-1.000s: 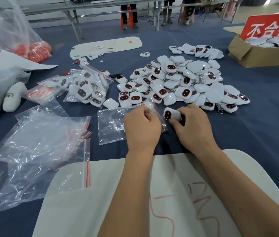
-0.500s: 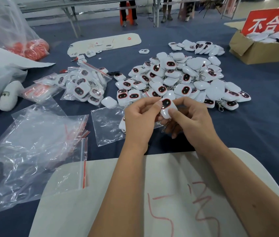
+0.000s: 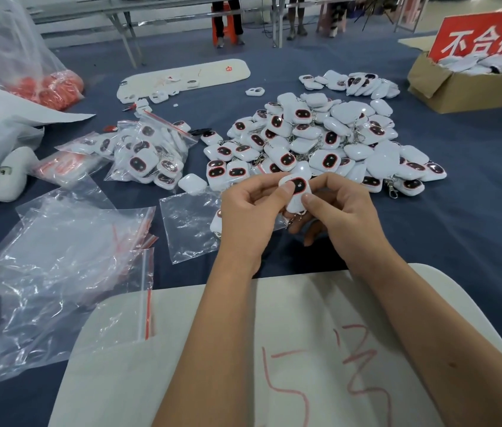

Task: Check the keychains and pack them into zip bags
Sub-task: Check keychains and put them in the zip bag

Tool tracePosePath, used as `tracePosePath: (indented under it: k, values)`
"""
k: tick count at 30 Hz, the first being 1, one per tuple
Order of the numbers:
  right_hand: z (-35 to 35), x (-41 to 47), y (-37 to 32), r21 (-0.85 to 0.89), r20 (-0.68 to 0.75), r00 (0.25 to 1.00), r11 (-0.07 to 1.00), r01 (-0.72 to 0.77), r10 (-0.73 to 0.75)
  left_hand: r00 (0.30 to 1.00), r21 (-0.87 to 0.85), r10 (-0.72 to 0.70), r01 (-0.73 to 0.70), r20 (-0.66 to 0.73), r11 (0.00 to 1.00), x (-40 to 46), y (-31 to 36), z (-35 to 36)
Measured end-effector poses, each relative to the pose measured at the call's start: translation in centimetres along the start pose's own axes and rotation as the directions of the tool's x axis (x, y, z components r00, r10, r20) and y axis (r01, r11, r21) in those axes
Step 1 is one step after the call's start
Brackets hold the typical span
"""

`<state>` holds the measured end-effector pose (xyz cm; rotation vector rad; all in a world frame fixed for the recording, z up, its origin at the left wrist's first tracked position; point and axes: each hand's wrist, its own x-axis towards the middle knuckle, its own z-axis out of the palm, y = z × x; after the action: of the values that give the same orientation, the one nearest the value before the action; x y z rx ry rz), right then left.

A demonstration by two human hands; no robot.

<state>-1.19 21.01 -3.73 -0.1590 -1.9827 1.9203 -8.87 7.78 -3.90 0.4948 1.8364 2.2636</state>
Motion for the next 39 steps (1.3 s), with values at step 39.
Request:
tracePosePath:
  k: [39]
  values:
    - [-0.2,0.9,1.0,-0.008,-0.108,0.993,0.999,-0.044,0.042,0.953,0.427,0.144,-0.018,-0.265,0.904,0.3,-0.5,0.2]
